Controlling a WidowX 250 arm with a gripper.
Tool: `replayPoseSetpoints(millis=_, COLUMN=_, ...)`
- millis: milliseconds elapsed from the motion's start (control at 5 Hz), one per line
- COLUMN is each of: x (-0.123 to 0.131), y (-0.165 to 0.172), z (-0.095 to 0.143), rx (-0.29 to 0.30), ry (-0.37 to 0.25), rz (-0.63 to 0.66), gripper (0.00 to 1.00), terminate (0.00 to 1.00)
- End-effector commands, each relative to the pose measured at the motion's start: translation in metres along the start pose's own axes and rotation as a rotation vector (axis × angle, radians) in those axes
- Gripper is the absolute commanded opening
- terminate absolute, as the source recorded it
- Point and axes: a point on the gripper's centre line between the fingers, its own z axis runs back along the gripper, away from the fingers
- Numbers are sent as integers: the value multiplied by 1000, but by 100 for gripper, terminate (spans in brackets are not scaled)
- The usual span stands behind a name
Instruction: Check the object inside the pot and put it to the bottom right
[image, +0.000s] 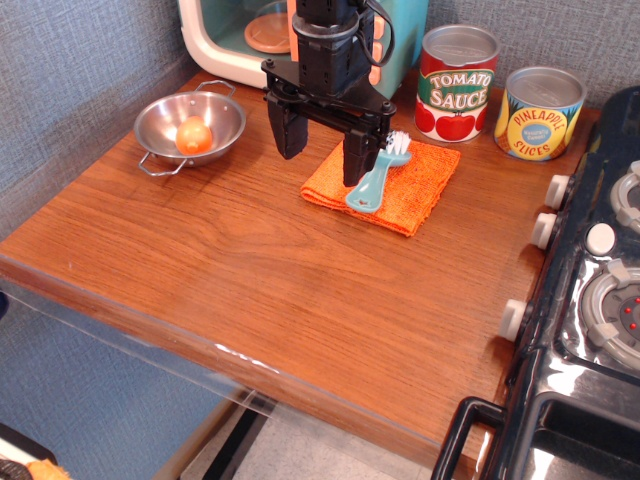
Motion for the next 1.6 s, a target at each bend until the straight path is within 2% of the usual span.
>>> replayPoseSetpoints(millis=0, x=0, y=0, z=0, rx=0, ry=0, rz=0, gripper=100, terminate=0)
replayPoseSetpoints(millis=600, x=-14, y=118, z=-1, rx=55, ry=-13, rz=342, gripper=100, terminate=0)
replayPoseSetpoints(millis=800, x=-16, y=135, z=-14, rx=58, ry=26, rz=411, gripper=100, terminate=0)
replayPoseSetpoints(millis=1400, x=1, y=159, z=-37, rx=67, ry=71, rz=511, gripper=100, terminate=0)
